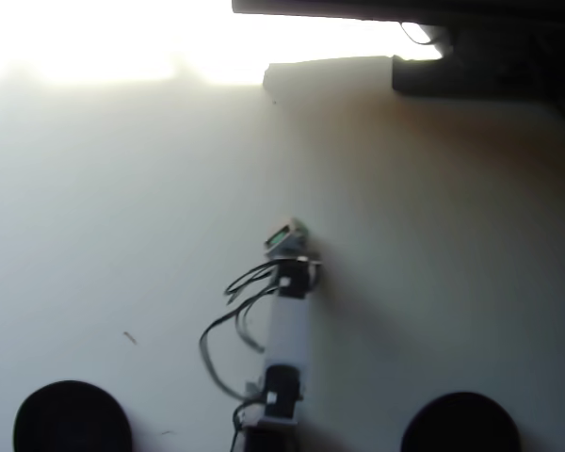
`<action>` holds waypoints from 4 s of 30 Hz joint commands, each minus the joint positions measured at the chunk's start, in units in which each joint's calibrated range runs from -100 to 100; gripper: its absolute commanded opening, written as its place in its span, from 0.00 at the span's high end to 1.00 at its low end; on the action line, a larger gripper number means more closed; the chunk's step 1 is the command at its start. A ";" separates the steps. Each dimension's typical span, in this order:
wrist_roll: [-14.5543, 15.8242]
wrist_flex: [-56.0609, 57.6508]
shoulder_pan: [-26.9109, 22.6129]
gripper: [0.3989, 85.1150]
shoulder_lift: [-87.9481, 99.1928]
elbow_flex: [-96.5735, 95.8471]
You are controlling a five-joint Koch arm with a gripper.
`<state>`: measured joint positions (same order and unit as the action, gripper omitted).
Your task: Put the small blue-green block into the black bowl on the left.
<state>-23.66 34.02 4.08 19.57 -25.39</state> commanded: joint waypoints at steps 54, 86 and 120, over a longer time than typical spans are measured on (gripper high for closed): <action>35.46 40.53 -56.90 0.75 -2.81 42.40; 20.71 -3.09 -9.72 0.45 55.47 -25.90; 22.76 -41.92 -5.57 0.44 30.72 -55.01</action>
<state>-0.85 -8.02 -1.20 50.88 -80.61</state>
